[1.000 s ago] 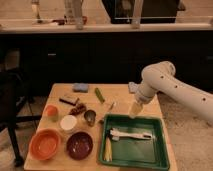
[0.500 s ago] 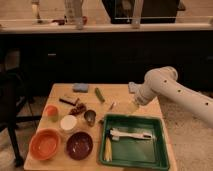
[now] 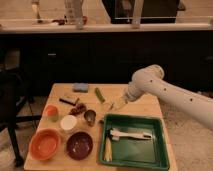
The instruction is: Place pepper in tray
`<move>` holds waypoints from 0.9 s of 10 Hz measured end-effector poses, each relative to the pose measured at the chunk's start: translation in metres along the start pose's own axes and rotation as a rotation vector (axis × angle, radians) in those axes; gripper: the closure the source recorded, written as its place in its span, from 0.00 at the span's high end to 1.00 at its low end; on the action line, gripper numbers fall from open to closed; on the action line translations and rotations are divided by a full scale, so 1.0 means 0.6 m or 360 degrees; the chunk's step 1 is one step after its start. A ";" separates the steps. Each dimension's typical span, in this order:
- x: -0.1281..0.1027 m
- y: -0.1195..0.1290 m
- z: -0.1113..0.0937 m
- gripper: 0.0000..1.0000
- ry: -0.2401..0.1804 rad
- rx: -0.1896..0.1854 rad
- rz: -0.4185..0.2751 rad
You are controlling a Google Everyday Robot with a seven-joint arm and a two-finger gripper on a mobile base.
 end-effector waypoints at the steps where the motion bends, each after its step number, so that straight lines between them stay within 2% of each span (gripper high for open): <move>1: -0.012 0.002 0.005 0.80 -0.0007 0.0006 0.0027; 3: -0.031 0.007 0.023 0.80 -0.0016 -0.0032 0.0059; 8: -0.107 0.060 0.090 0.80 -0.0028 -0.0143 0.0030; 9: -0.116 0.065 0.101 0.80 -0.0023 -0.0135 0.0045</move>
